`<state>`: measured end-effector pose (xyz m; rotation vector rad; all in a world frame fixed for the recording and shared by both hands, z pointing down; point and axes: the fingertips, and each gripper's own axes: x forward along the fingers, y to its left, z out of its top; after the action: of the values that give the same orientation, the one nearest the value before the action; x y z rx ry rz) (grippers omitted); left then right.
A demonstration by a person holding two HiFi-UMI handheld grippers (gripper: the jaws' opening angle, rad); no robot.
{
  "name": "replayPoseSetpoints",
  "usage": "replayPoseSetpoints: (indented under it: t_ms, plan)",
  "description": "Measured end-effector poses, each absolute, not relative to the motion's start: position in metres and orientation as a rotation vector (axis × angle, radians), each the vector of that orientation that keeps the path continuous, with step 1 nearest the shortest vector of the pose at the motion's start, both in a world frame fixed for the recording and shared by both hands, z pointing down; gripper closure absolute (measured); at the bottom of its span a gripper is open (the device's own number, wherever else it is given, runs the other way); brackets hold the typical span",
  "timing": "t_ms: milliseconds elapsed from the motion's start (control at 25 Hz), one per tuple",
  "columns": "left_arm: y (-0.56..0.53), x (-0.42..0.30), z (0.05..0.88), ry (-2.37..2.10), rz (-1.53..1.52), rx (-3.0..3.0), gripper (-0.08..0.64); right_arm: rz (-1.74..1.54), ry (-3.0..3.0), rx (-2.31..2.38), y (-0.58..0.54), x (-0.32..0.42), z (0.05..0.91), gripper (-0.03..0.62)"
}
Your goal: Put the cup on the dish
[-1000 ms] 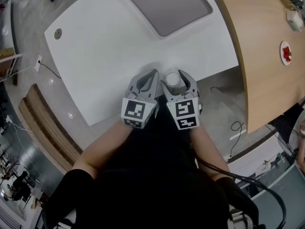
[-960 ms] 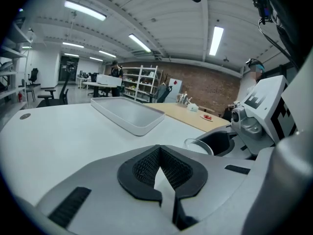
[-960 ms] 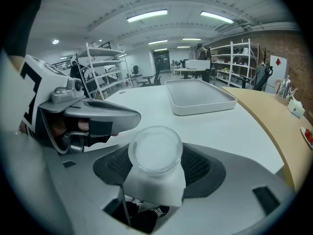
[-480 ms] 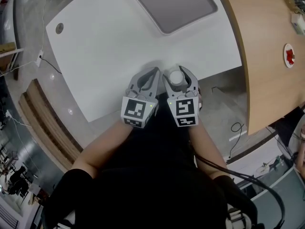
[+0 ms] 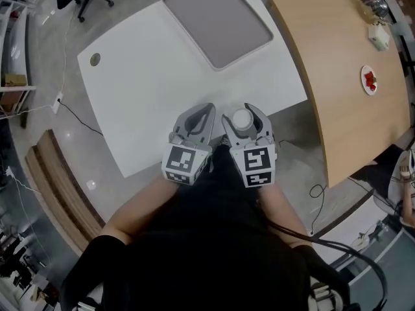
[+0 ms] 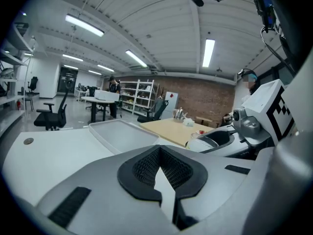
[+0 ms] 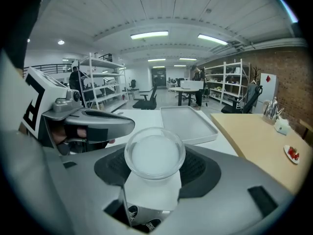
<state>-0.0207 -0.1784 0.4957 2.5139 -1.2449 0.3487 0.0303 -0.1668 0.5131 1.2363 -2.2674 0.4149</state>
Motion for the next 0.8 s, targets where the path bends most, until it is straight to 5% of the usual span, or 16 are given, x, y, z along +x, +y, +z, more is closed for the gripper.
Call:
replayPoseSetpoints:
  t_ms: [800]
  plan:
    - [-0.172, -0.025, 0.360, -1.336, 0.103, 2.742, 0.560, 0.191, -2.332, 1.292, -0.155, 0.030, 0.374, 0.346]
